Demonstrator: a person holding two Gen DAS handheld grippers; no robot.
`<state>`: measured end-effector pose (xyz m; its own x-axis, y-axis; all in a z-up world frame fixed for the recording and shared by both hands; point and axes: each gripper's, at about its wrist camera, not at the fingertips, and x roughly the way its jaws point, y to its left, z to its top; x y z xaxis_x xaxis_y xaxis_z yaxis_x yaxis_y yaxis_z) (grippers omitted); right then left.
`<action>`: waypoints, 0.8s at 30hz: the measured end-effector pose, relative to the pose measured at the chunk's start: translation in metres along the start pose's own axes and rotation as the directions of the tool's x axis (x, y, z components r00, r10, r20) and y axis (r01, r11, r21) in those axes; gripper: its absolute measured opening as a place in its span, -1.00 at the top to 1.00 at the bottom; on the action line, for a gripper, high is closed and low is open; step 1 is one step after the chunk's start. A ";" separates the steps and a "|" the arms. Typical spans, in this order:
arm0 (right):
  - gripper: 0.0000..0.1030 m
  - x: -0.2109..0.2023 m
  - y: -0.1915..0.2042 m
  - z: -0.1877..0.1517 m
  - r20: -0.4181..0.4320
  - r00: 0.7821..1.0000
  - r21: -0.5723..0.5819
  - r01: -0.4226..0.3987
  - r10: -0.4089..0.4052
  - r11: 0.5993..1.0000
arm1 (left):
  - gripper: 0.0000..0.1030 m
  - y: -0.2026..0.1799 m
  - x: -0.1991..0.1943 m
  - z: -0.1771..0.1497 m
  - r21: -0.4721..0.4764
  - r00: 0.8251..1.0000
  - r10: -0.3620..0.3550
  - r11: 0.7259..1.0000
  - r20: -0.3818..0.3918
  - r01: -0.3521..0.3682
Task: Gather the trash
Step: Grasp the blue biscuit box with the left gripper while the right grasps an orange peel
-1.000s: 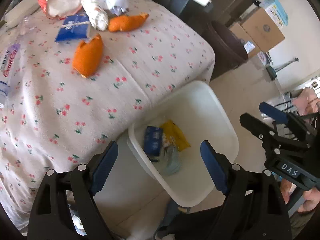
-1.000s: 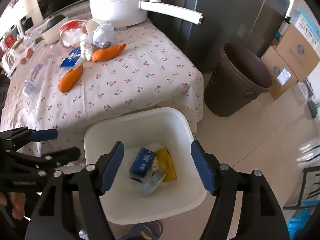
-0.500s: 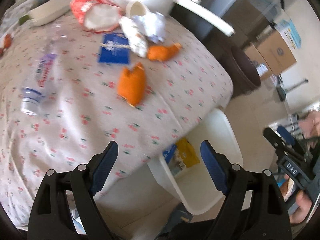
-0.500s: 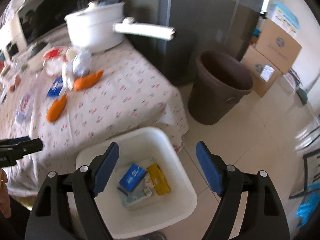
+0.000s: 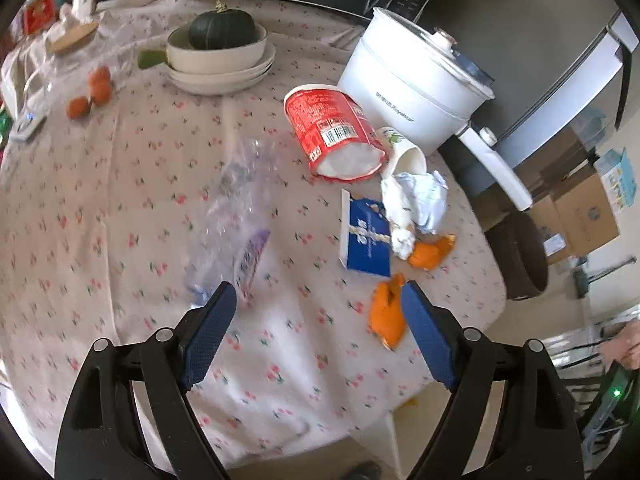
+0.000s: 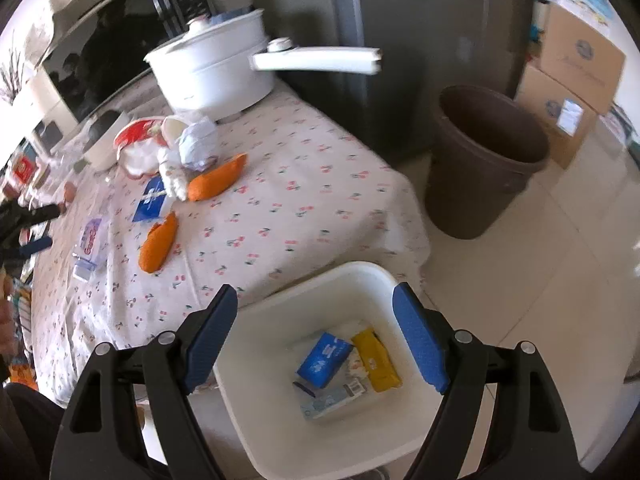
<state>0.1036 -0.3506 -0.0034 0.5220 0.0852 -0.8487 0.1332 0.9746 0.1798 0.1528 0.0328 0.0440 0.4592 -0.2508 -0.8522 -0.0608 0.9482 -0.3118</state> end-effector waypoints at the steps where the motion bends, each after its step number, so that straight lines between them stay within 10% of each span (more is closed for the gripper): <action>1: -0.52 0.004 0.004 0.002 -0.008 1.000 -0.007 -0.016 0.016 1.000 | -0.57 -0.002 0.004 0.003 0.007 1.000 0.004 1.000 -0.006 -0.004; 13: -0.52 0.068 0.089 0.021 -0.092 0.986 -0.172 -0.153 0.138 0.973 | -0.38 -0.037 0.080 0.019 0.040 0.988 -0.046 0.998 -0.146 0.053; 24: -0.52 0.099 0.112 0.023 -0.122 0.989 -0.211 -0.114 0.090 0.971 | -0.61 -0.077 0.131 0.013 0.280 0.979 0.144 0.955 -0.145 -0.099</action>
<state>0.1894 -0.2376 -0.0561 0.4256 0.1966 -0.8833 -0.1075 0.9802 0.1664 0.2293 -0.0703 -0.0379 0.3128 -0.1374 -0.9398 0.1451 0.9848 -0.0957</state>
